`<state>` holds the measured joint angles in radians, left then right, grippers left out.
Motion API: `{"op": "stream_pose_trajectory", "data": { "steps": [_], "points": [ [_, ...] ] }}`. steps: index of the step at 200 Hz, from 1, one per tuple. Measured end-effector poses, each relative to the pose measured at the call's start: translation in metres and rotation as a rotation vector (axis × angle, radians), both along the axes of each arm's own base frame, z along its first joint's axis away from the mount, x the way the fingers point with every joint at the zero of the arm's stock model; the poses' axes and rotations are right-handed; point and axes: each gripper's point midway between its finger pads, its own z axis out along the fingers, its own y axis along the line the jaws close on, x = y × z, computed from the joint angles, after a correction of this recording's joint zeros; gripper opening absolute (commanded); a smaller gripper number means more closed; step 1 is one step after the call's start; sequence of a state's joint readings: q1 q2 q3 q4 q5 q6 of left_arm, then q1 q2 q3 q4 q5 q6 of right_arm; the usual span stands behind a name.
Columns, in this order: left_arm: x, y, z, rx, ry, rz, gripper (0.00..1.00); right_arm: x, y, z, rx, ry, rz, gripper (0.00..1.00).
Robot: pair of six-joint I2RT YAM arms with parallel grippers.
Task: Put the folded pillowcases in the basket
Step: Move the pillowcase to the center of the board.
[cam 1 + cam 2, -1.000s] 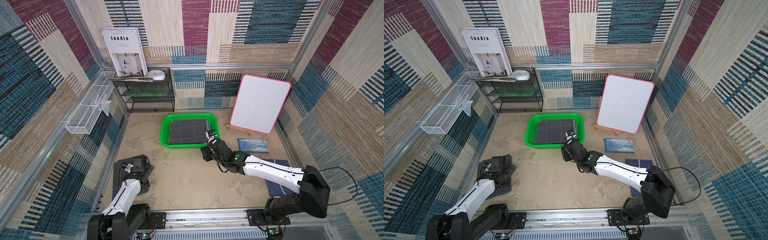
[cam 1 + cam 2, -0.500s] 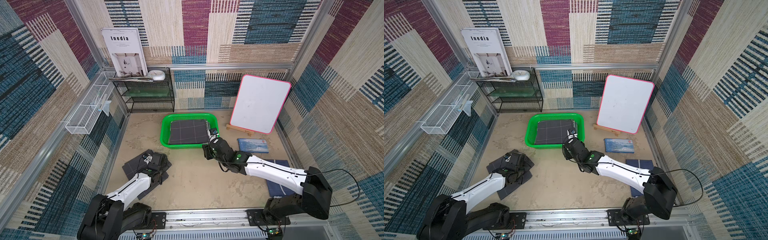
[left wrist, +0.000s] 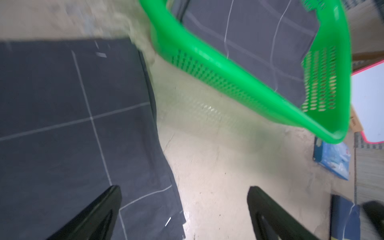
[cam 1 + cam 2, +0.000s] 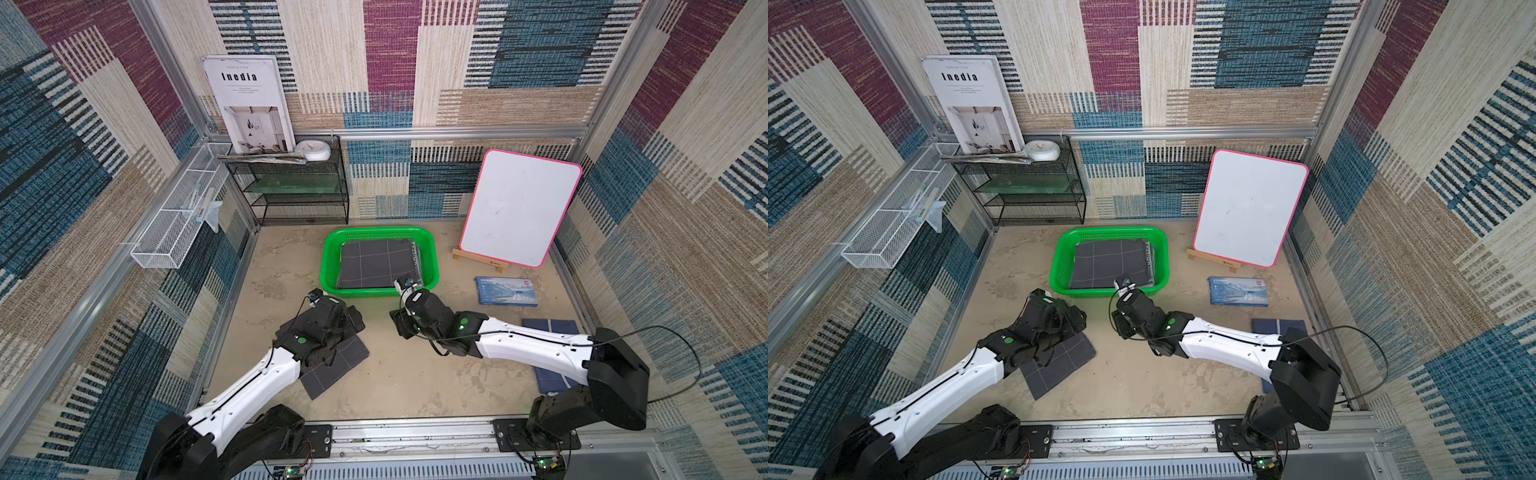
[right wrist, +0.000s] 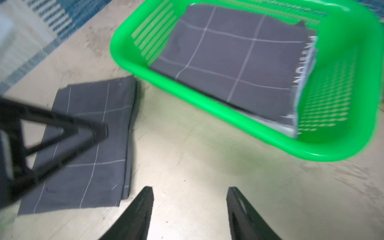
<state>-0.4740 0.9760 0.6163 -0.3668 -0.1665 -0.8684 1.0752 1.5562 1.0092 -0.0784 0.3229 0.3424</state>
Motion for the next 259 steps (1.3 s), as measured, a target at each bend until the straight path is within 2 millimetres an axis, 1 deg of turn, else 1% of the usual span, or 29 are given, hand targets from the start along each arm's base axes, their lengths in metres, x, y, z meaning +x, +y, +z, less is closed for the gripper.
{"op": "stream_pose_trajectory", "data": {
  "steps": [11,29,42,57,72,96,117,142,157,175,207,244,259],
  "points": [
    [-0.005,0.022,0.011,0.028,-0.04,0.048,0.99,-0.013,0.019,-0.013,-0.053,-0.004,0.059,0.65],
    [-0.015,0.055,0.023,0.053,-0.095,0.133,0.99,-0.031,0.05,-0.031,-0.129,-0.013,0.153,0.67],
    [-0.025,0.072,0.026,0.069,-0.125,0.178,0.99,-0.039,0.066,-0.04,-0.178,-0.025,0.206,0.67],
    [-0.033,0.079,0.028,0.067,-0.149,0.196,0.99,-0.048,0.082,-0.051,-0.23,-0.038,0.265,0.67],
    [-0.039,0.084,0.025,0.074,-0.153,0.204,0.99,-0.053,0.091,-0.062,-0.276,-0.043,0.306,0.68],
    [-0.044,0.088,0.015,0.099,-0.131,0.208,0.99,-0.055,0.1,-0.081,-0.342,-0.031,0.345,0.68],
    [-0.045,0.089,0.003,0.128,-0.085,0.2,0.99,-0.055,0.102,-0.095,-0.39,-0.023,0.368,0.69],
    [-0.041,0.088,-0.004,0.177,-0.02,0.172,0.99,-0.055,0.089,-0.115,-0.461,-0.005,0.372,0.69],
    [-0.034,0.086,-0.005,0.201,0.012,0.154,0.99,-0.05,0.086,-0.117,-0.459,-0.006,0.355,0.69],
    [-0.03,0.082,-0.009,0.211,0.042,0.128,0.99,-0.04,0.075,-0.117,-0.449,-0.008,0.306,0.69],
    [-0.024,0.075,-0.013,0.191,0.051,0.107,0.99,-0.028,0.039,-0.116,-0.453,0.003,0.208,0.69],
    [-0.023,0.072,-0.016,0.177,0.064,0.096,0.99,-0.015,-0.022,-0.112,-0.466,0.042,0.075,0.69],
    [-0.023,0.073,-0.017,0.178,0.069,0.1,0.99,-0.015,-0.031,-0.105,-0.461,0.043,0.055,0.69]
  ]
}}
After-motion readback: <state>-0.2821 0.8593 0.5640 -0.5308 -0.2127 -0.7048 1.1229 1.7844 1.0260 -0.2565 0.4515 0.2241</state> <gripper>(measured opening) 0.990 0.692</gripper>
